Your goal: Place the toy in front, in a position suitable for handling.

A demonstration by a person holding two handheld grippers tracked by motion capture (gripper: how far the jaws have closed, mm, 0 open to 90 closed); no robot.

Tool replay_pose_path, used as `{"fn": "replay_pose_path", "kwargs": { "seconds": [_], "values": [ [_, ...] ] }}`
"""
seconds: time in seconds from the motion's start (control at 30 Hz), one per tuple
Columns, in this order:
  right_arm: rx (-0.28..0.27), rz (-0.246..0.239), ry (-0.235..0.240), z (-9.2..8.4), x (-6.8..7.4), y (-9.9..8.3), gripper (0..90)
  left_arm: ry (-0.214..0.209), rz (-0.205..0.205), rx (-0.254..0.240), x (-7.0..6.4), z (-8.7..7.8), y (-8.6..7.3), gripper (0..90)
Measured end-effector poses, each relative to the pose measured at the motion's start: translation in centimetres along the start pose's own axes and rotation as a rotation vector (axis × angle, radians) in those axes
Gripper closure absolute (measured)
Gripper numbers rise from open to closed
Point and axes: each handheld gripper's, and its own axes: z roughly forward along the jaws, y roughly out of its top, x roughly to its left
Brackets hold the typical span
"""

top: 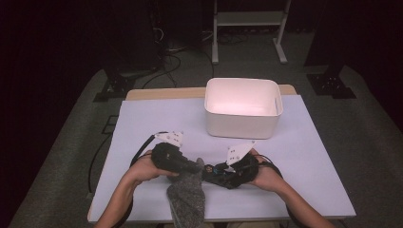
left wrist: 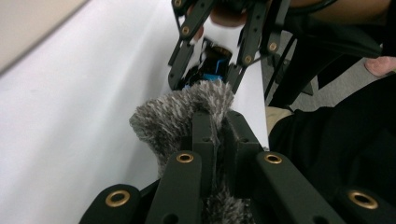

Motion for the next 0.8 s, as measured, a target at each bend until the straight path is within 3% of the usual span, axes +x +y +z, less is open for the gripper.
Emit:
{"fn": "replay_pose_path", "kwargs": {
  "seconds": [0.07,0.2,0.63,0.8],
  "values": [
    [-0.021,0.003,0.015,0.4,-0.1,0.6,56.1,0.003,0.001,-0.016,-0.2,-0.7,0.2,84.3],
    [-0.032,0.001,0.013,0.7,-0.1,0.8,55.9,0.006,0.016,-0.008,-0.6,-0.6,0.8,84.3],
    [0.002,-0.043,-0.059,-2.3,1.1,-0.3,56.0,-0.027,0.099,0.005,-1.5,1.2,4.3,83.7],
    [-0.014,-0.025,-0.069,-3.6,1.2,-1.3,55.9,-0.055,0.094,-0.006,-1.2,2.5,4.7,83.1]
  ]
}}
